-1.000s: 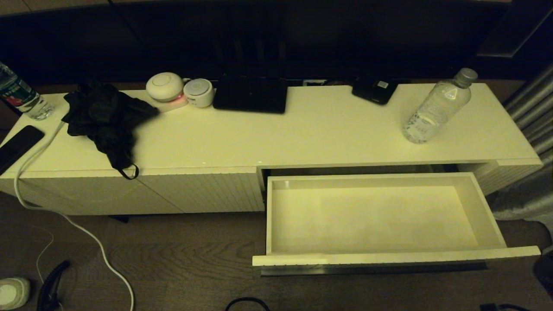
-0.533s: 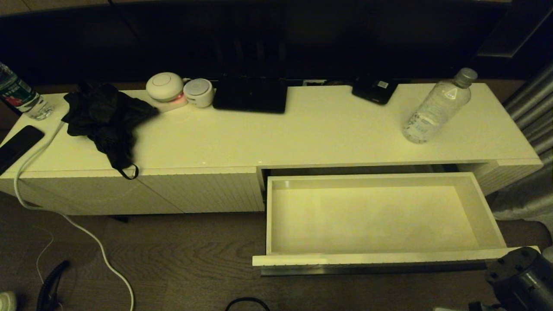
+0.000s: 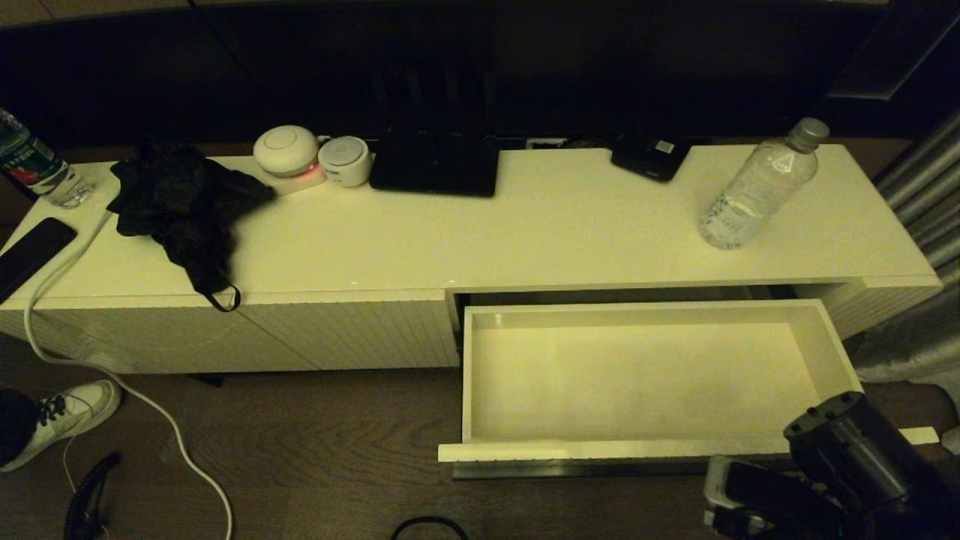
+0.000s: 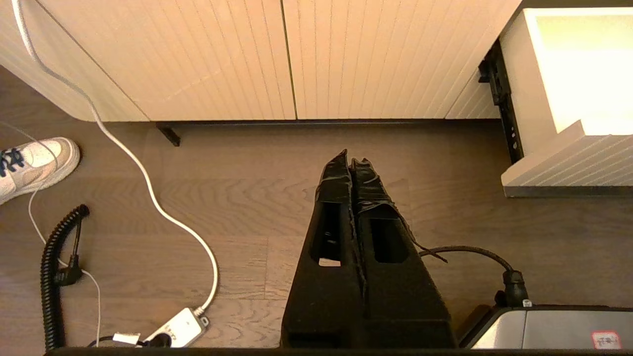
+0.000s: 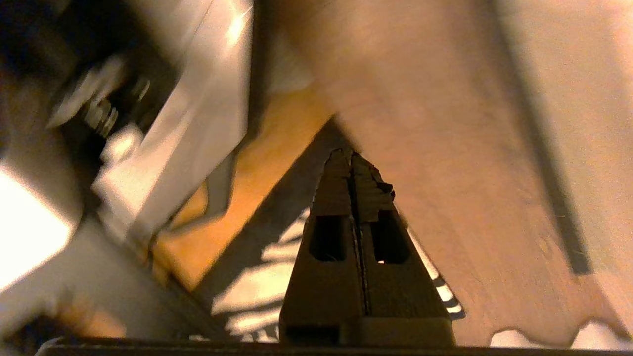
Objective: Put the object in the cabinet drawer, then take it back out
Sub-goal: Close the drawer
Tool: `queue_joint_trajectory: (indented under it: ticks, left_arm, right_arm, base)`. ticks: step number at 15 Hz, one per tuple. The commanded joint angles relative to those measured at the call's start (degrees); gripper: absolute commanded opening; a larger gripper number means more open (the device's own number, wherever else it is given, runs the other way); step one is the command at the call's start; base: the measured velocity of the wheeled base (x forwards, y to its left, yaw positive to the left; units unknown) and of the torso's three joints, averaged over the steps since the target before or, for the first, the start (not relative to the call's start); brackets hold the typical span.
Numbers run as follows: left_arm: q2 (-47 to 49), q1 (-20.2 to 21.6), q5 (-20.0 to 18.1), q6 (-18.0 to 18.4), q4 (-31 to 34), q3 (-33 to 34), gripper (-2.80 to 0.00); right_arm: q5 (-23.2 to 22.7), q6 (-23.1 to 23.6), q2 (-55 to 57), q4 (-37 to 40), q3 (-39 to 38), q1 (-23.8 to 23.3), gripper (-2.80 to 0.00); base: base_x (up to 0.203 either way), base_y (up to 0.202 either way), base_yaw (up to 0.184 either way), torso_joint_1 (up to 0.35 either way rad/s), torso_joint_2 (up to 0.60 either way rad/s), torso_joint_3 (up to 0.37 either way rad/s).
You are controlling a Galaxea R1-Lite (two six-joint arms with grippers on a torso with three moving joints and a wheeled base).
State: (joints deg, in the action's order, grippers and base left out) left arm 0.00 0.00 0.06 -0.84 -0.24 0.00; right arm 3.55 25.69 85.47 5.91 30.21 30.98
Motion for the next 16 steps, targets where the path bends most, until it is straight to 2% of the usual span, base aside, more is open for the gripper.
queue_joint_trajectory:
  ticks: [1, 6, 12, 16]
  left_arm:
    - [-0.09, 0.0, 0.02, -0.04, -0.02, 0.09, -2.8]
    - [-0.09, 0.0, 0.02, -0.04, -0.02, 0.01, -2.8]
    - [-0.09, 0.0, 0.02, -0.04, -0.02, 0.02, -2.8]
    - [-0.09, 0.0, 0.02, -0.04, -0.02, 0.09, -2.8]
  right_arm:
    - [2.98, -1.88, 2.74, -1.49, 2.01, 0.47, -2.8]
    - [7.67, -3.41, 5.49, -6.12, 3.08, 0.92, -2.8]
    - [13.52, -9.59, 11.42, -15.84, 5.23, 2.44, -2.8]
    - [15.47, -10.48, 14.02, -23.95, 6.73, 2.59, -2.8]
  base:
    - [0.0, 0.0, 0.0, 0.0, 0.0, 0.0]
    - [0.0, 0.0, 0.0, 0.0, 0.0, 0.0]
    - [0.0, 0.0, 0.0, 0.0, 0.0, 0.0]
    - [0.0, 0.0, 0.0, 0.0, 0.0, 0.0]
